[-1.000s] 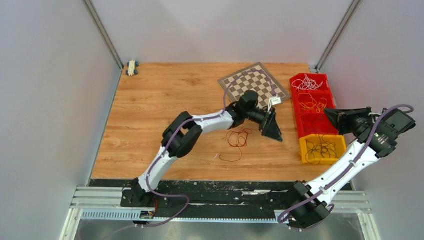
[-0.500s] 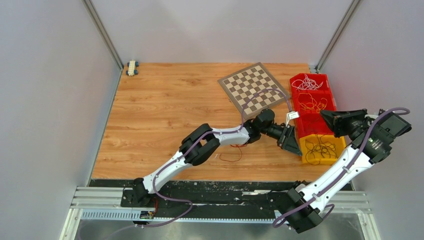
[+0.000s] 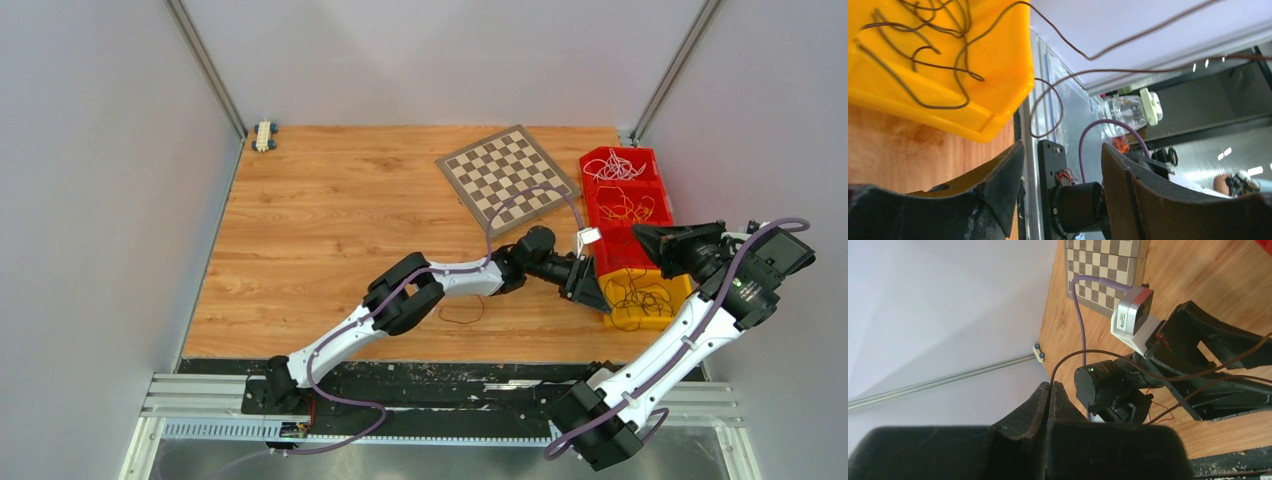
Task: Untangle the cables
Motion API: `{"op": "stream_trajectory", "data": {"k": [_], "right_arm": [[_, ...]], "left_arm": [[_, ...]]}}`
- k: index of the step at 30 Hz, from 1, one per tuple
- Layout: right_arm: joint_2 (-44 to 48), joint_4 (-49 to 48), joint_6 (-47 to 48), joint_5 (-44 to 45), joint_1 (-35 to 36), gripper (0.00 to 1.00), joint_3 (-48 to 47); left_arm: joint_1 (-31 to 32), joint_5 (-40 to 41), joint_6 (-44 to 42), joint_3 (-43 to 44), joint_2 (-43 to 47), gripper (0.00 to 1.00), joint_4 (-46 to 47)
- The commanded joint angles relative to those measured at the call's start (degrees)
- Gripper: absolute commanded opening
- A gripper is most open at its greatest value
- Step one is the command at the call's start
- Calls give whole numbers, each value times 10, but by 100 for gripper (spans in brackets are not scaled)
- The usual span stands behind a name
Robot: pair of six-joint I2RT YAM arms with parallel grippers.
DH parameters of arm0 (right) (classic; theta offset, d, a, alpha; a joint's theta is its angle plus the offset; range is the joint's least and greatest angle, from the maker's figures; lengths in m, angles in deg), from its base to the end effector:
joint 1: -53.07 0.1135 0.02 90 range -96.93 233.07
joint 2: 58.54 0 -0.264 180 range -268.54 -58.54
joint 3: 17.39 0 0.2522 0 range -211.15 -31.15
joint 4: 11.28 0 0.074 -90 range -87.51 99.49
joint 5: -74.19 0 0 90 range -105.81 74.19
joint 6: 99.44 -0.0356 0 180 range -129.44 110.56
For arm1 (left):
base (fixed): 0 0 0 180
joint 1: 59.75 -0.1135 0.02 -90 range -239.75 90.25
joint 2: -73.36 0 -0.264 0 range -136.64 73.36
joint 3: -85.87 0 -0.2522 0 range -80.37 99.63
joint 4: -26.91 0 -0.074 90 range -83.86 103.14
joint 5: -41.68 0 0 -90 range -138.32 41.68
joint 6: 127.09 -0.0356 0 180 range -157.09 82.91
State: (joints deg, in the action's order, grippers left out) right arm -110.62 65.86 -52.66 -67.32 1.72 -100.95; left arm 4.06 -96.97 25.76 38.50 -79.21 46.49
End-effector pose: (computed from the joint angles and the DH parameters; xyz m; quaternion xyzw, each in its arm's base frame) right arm 0.1092 -0.0920 0.3847 0.5016 0.6863 0.3773 0.3675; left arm 0.2359 -0.5403 0.1485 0.2958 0.6439 -0.7051 0.0272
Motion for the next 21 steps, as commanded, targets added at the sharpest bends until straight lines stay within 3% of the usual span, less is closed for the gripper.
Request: {"op": "stream_trajectory", "data": {"k": [1, 3, 4, 6, 13, 17, 18, 21], "right_arm": [[4, 33, 6, -17, 6, 0, -34], [5, 39, 5, -23, 8, 0, -44], [7, 41, 4, -25, 9, 0, -48], [10, 42, -2, -28, 9, 0, -52], [21, 52, -6, -25, 9, 0, -63], [23, 54, -8, -23, 9, 0, -67], [23, 52, -10, -23, 9, 0, -64], [25, 52, -11, -22, 9, 0, -57]], "left_arm": [[-2, 58, -7, 18, 18, 69, -42], [-3, 73, -11, 21, 20, 81, -44], [-3, 86, -17, 25, 20, 92, -45], [-1, 104, -29, 36, 18, 99, -52], [12, 91, -53, 55, 13, 98, -31], [13, 71, -44, 57, 10, 89, 10], [15, 62, -44, 60, 11, 76, 21], [18, 63, -63, 75, 13, 56, 22]]}}
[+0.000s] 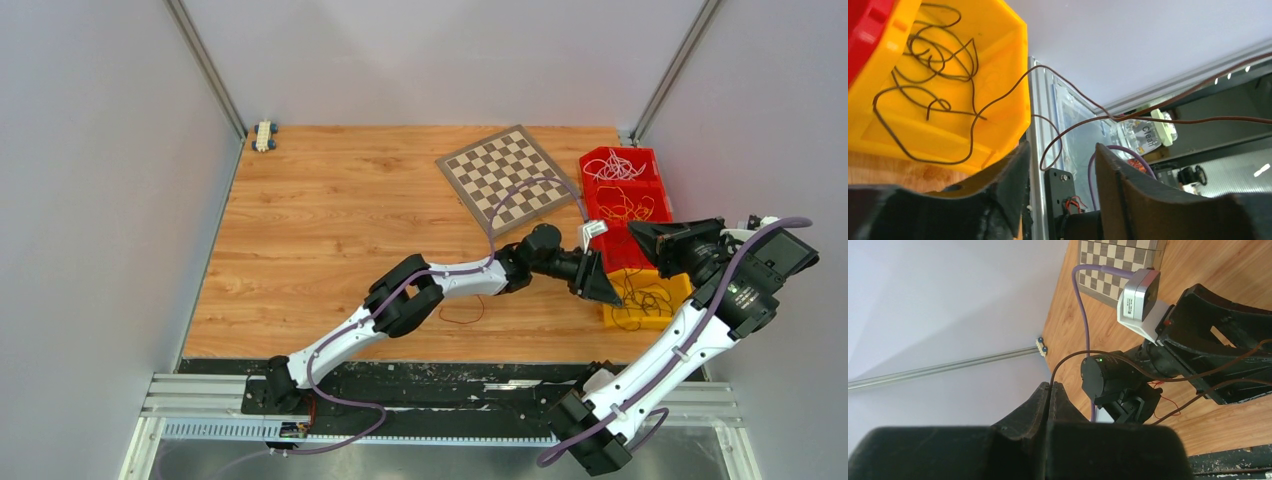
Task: Untangle the cables
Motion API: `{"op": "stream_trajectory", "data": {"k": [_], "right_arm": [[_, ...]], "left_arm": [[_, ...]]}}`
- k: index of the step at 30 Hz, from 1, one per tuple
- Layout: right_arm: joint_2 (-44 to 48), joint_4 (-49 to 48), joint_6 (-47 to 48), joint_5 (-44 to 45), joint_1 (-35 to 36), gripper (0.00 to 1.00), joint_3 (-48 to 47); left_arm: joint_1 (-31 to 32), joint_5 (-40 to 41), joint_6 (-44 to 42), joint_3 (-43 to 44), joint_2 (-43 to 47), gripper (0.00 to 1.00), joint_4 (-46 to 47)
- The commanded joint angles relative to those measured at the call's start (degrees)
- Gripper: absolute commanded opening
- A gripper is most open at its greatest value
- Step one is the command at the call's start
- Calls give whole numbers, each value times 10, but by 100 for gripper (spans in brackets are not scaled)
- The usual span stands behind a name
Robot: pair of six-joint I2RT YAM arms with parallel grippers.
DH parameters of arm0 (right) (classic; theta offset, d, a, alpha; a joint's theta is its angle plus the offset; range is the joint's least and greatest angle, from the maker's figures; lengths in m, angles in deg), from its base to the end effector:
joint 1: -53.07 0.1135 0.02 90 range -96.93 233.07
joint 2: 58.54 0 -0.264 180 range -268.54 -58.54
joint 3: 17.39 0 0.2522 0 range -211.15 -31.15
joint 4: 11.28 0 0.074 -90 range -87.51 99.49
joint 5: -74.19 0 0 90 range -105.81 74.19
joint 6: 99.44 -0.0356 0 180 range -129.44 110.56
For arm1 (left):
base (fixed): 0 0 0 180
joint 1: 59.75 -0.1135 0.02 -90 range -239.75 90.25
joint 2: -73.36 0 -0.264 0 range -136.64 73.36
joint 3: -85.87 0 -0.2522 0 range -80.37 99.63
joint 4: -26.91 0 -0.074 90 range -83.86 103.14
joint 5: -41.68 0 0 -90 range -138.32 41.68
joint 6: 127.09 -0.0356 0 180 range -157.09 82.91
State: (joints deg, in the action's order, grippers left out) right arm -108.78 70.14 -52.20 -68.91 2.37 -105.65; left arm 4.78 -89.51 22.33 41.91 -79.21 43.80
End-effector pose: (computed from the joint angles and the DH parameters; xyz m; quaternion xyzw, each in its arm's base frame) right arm 0.0975 -0.0742 0.4063 0.4770 0.6919 0.3850 0.3814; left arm 0.2355 -0.5490 0.1640 0.2787 0.6481 -0.7026 0.0931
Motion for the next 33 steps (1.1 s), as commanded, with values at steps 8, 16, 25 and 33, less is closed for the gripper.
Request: {"op": "stream_trajectory", "data": {"k": [8, 16, 25, 33], "right_arm": [[5, 14, -5, 1, 3, 0, 3], [-16, -11, 35, 27, 2, 0, 6], [-68, -28, 191, 15, 2, 0, -11], [-88, -49, 201, 48, -2, 0, -64]], "left_arm": [[15, -23, -58, 73, 16, 43, 55], [2, -25, -69, 49, 37, 12, 51], [-45, 6, -87, 11, 50, 82, -34], [-49, -40, -76, -69, 87, 100, 13]]}}
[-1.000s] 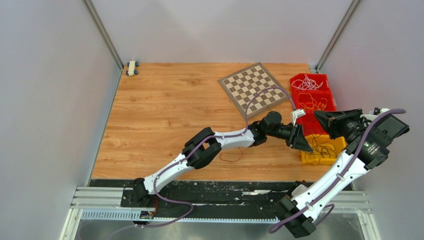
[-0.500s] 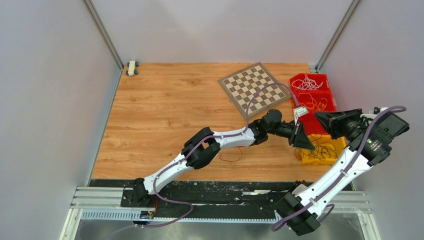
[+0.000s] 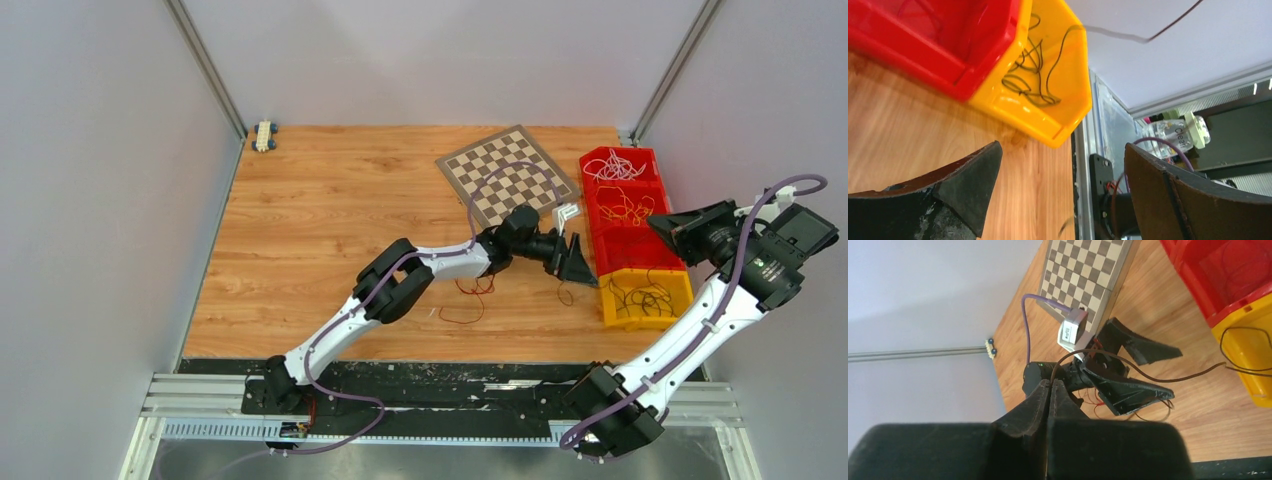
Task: Untangle the cables
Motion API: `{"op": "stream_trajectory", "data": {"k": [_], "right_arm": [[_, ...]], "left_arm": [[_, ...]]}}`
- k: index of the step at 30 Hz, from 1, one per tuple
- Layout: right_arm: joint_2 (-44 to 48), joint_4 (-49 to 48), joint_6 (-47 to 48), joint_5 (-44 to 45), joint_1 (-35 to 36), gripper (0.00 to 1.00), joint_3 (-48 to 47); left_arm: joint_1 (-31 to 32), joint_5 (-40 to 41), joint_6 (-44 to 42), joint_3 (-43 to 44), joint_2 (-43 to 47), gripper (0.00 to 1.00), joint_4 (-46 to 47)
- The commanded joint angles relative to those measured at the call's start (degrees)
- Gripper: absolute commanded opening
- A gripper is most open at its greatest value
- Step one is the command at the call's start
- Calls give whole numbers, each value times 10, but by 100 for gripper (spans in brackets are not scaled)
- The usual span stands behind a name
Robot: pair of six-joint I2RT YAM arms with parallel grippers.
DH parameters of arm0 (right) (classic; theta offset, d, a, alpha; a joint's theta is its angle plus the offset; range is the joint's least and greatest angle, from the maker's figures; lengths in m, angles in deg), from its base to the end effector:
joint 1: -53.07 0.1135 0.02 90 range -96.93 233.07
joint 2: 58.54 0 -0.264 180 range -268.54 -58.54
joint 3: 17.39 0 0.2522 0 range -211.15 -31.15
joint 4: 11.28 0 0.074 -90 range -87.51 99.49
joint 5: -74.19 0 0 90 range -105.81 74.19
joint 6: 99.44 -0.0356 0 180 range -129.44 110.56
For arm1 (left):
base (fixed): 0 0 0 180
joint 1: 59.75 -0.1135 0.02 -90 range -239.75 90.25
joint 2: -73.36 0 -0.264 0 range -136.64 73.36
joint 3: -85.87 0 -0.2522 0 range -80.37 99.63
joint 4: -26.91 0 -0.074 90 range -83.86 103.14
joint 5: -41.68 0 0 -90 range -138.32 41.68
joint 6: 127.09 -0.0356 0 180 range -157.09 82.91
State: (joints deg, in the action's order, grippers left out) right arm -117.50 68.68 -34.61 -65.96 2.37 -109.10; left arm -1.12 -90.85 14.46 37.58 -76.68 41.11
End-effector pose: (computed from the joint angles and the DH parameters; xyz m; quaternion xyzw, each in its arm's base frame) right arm 0.1236 -0.1079 0.4051 0.3965 0.7602 0.3118 0.4094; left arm 0.2856 -0.5147 0.1588 0.2887 0.6657 -0.6725 0.1455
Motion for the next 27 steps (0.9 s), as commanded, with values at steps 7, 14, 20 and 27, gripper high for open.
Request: {"op": "stream_trajectory", "data": {"k": [7, 14, 20, 27], "right_arm": [[-7, -45, 18, 17, -18, 0, -35], [-10, -50, 48, 48, -27, 0, -41], [-26, -52, 73, 58, -43, 0, -55], [-44, -30, 132, 59, -72, 0, -98]], "left_arm": [[-19, -13, 28, -101, 82, 100, 45], [-45, -17, 9, -169, 119, 100, 57], [-58, -28, 14, -231, 143, 100, 79], [-73, -27, -20, -256, 157, 100, 50]]}}
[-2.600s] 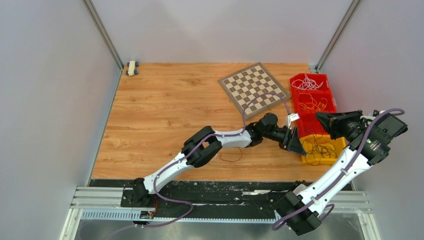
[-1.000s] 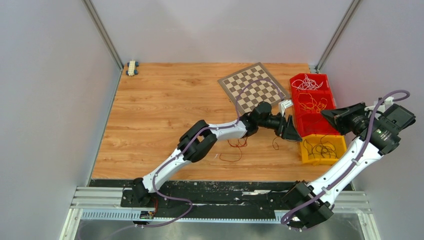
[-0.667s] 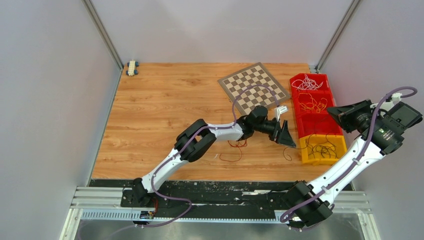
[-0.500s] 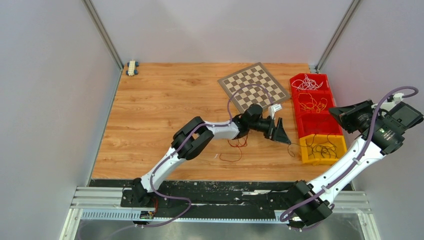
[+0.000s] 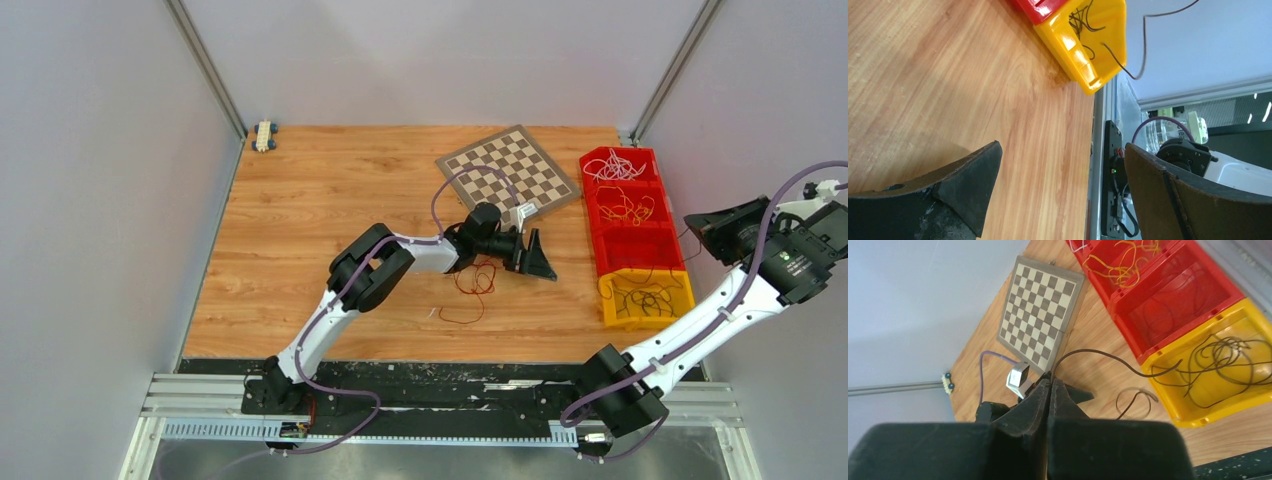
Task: Untangle the cables
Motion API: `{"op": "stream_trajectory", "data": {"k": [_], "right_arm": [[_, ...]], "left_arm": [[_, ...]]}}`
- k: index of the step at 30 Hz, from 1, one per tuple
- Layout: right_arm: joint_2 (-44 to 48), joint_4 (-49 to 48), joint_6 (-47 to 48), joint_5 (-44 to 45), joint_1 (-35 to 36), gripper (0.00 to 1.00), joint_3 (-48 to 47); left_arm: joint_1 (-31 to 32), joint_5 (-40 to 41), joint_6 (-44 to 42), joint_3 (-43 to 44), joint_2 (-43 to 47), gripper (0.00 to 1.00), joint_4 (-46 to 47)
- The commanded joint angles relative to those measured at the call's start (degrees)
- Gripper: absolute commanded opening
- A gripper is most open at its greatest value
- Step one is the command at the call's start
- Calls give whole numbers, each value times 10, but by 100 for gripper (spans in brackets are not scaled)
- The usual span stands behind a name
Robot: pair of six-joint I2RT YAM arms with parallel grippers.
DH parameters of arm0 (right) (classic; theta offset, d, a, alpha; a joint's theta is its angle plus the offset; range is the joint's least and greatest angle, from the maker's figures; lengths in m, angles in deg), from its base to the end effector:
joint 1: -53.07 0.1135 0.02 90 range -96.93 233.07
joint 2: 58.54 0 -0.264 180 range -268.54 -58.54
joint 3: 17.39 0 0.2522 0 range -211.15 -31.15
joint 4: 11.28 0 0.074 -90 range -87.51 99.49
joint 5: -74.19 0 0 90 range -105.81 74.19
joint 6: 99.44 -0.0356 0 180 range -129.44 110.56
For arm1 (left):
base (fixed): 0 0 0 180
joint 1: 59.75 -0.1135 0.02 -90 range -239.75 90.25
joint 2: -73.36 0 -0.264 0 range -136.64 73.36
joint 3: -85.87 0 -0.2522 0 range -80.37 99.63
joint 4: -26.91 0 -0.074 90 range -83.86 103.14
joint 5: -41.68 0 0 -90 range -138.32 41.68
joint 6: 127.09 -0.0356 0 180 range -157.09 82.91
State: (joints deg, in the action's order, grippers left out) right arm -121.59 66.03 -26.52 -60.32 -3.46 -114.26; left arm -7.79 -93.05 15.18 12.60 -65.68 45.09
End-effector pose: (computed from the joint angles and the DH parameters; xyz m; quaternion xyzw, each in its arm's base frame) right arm 0.1212 -0.1380 0.4208 0.3897 0.7704 0.2042 0.4614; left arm 0.3061 -0.4319 0.1275 0.2319 0.7300 -0.6330 0.1123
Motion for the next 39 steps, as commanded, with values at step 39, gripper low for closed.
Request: {"op": "stream_trajectory", "data": {"k": [39], "right_arm": [[46, -19, 684, 2, -3, 0, 212]], "left_arm": [[-32, 18, -65, -105, 128, 100, 13]]}}
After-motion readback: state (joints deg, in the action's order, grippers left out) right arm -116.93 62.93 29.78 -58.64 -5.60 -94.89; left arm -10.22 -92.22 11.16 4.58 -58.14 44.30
